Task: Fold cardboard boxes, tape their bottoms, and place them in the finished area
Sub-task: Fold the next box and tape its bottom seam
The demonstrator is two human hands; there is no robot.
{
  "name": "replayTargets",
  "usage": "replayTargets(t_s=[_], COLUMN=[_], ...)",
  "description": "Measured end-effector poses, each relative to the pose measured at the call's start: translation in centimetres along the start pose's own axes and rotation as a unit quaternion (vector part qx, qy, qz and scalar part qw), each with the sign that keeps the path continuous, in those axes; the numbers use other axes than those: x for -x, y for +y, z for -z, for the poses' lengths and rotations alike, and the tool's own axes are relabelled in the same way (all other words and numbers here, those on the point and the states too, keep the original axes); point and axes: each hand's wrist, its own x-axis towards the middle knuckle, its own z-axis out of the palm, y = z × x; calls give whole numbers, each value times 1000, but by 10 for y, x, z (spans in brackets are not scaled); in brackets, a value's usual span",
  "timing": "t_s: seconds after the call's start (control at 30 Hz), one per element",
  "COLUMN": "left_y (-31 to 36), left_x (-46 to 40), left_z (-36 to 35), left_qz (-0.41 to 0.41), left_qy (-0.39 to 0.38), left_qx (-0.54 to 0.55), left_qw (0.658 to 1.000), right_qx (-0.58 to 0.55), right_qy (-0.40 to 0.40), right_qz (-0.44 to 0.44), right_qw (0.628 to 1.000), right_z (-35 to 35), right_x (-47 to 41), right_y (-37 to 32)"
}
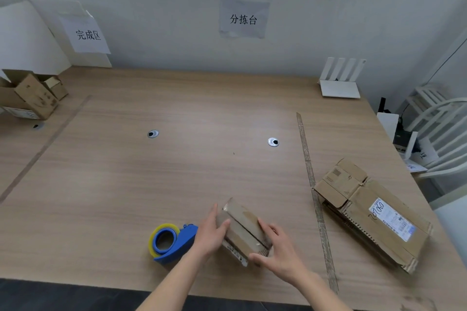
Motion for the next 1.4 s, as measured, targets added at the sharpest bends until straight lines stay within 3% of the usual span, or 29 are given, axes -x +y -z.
replayTargets(t_s=[0.1, 0.17, 0.33, 0.6, 0.83, 0.93, 1.03, 1.17, 1.4], left_y=[1, -4, -24, -32, -66, -92, -113, -128, -106], left_x=[0, 1, 5, 6, 10, 7, -2, -12, -10], left_z=[0, 2, 12, 25, 49, 51, 46, 42, 92], left_qz=[-21, -25, -48, -8, 9, 62, 111, 85, -33], left_qy=[46, 49, 0, -10, 89, 69, 37, 19, 21], left_qx=[-55, -57, -37, -13, -186, -272, -270, -308, -145], left_qw=[997, 997, 998, 1000, 978, 958, 956, 948, 989], right_qx=[48, 34, 44, -10, -43, -45, -51, -49, -83], right_qy=[92, 113, 77, 40, 76, 95, 108, 118, 189], right_qz=[-85, -117, -40, -13, -13, -13, -21, -28, 34], right_qw=[991, 986, 995, 999, 996, 994, 993, 991, 978], right_z=[-16, -21, -23, -23, -22, -22, -23, -19, 2], right_x=[-4, -5, -6, -12, -10, -10, -8, -4, -20], right_y=[-17, -28, -35, -49, -45, -43, -35, -25, -64])
